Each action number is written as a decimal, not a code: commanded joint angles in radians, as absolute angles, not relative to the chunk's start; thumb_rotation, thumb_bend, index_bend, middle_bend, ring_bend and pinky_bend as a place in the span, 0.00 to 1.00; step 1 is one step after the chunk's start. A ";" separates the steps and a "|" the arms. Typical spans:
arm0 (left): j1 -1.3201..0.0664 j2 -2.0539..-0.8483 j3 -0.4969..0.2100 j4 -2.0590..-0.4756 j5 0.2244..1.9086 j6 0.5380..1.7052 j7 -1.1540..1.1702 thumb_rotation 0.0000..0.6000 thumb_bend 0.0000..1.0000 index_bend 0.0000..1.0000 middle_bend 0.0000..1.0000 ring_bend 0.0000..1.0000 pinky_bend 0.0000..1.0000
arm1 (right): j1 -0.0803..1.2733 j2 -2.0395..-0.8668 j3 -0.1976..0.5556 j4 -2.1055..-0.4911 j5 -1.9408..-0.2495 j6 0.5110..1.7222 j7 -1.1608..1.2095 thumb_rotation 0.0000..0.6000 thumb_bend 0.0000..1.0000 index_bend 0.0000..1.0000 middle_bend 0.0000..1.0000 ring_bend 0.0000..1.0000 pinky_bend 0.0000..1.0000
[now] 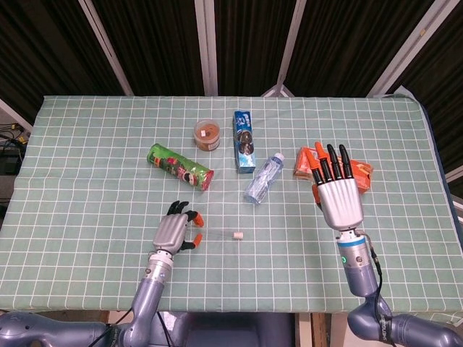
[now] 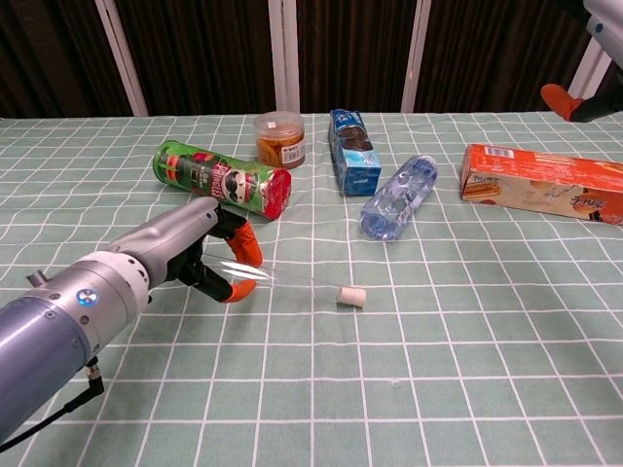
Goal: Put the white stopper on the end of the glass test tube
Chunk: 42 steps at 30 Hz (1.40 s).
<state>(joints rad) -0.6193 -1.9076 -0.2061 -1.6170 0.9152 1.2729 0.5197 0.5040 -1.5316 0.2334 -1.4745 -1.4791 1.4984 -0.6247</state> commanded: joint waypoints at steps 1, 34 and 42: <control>-0.613 -1.891 -0.202 -1.639 0.908 1.273 0.535 1.00 0.38 0.43 0.36 0.07 0.00 | 0.499 -1.531 0.229 -1.482 -1.482 1.501 -0.630 1.00 0.45 0.07 0.01 0.00 0.02; -0.318 -1.262 0.029 -1.899 1.482 1.516 0.191 1.00 0.15 0.12 0.09 0.00 0.00 | 0.135 -1.138 0.031 -1.758 -1.431 1.623 -0.183 1.00 0.37 0.00 0.00 0.00 0.01; -0.182 -1.195 0.120 -1.737 1.618 1.675 0.049 1.00 0.15 0.10 0.08 0.00 0.00 | 0.061 -1.071 -0.027 -1.679 -1.467 1.632 -0.046 1.00 0.37 0.00 0.00 0.00 0.01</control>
